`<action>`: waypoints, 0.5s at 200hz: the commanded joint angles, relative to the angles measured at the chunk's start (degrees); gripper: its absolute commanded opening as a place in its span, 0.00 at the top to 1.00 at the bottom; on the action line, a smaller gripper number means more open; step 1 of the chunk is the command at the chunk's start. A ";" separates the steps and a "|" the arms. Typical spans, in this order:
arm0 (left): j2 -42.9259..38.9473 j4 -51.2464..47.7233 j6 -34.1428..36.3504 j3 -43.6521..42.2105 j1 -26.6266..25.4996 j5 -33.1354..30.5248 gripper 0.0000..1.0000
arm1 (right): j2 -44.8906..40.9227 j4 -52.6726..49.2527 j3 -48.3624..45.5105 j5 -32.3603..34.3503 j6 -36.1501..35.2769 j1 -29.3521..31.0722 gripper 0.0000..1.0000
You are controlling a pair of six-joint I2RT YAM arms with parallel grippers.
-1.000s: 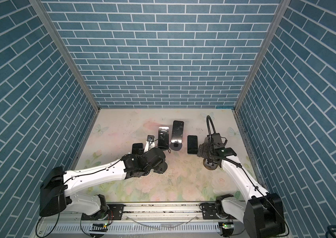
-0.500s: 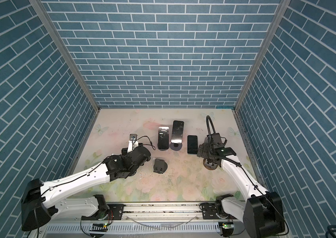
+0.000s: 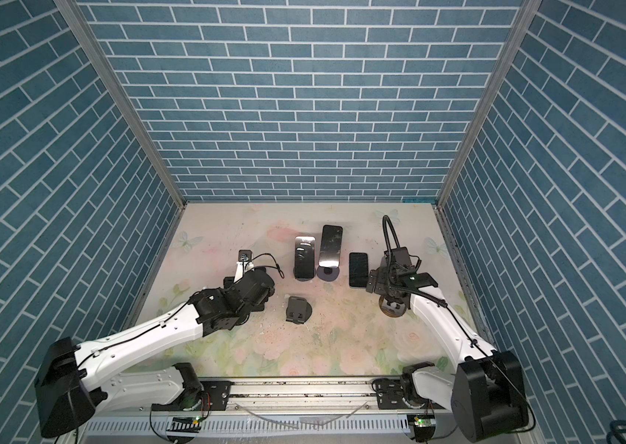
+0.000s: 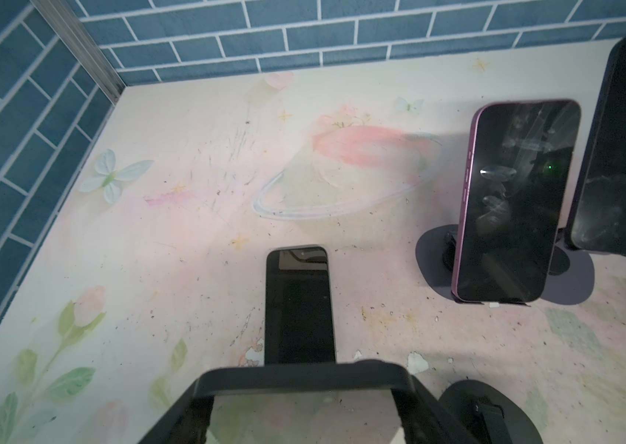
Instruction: Remove the phone from the phone stand
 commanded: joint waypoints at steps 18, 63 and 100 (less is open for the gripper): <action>6.35 3.05 2.21 4.54 1.56 5.67 0.31 | 1.71 0.31 1.48 -0.36 -1.37 0.23 0.01; 13.51 3.85 1.87 8.04 4.85 11.88 0.31 | 2.32 0.31 1.41 0.15 -1.55 0.23 0.01; 17.68 5.55 3.11 9.94 7.33 15.18 0.32 | 3.18 0.22 1.69 0.70 -1.83 0.26 0.01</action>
